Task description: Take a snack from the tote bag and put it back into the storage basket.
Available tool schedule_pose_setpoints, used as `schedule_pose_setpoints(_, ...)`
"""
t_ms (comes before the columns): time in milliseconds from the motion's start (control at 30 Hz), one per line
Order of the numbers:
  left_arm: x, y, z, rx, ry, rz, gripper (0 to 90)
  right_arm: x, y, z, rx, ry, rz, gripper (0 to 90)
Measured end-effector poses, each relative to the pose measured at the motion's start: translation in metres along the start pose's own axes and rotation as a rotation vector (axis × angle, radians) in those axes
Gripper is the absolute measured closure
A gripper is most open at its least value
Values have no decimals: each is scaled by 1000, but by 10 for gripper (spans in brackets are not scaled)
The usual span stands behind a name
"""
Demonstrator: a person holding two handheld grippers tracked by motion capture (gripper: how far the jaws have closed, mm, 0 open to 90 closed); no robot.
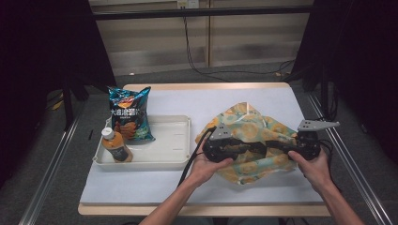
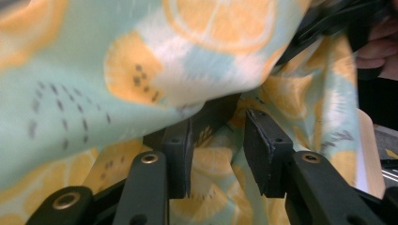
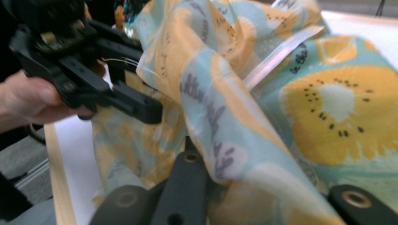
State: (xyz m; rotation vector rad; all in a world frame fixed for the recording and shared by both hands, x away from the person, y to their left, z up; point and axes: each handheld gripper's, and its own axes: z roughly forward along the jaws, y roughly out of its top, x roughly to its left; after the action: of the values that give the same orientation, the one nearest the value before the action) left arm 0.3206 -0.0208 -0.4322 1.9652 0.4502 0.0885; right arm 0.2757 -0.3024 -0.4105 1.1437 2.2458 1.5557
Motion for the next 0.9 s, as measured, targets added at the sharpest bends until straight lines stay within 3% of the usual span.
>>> schedule_pose_setpoints(67, 0, 4, 7, -4, -3, 6, 628, -2, 2, -5, -25, -26, 6, 789)
schedule_pose_setpoints(133, -1, 7, 11, -11, -8, 2, 628, -2, 3, -8, -32, -28, 4, 788)
schedule_pose_setpoints(200, -3, 12, 16, -3, -7, 19, 624, -1, 5, -14, -48, -40, -12, 721)
schedule_pose_setpoints(233, -5, 16, 20, 0, -17, 25, 600, -1, 8, -18, -57, -66, -19, 645)
schedule_pose_setpoints(300, -7, 19, 24, 8, -6, 34, 594, -2, 9, -22, -68, -86, -18, 630)
schedule_pose_setpoints(367, -7, 24, 26, 8, -8, 37, 587, -5, 11, -27, -83, -102, -19, 577)
schedule_pose_setpoints(467, -6, 33, 27, -1, -6, 34, 575, -6, 16, -38, -108, -125, -26, 566)
schedule_pose_setpoints(667, -7, 43, 32, -1, -18, 60, 570, -14, 25, -47, -129, -187, -35, 406)
schedule_pose_setpoints(767, -4, 42, 34, 2, -12, 45, 571, -23, 19, -39, -100, -191, -10, 424)
schedule_pose_setpoints(900, 2, 38, 41, 43, -6, 60, 588, -26, 12, -30, -62, -171, -2, 724)
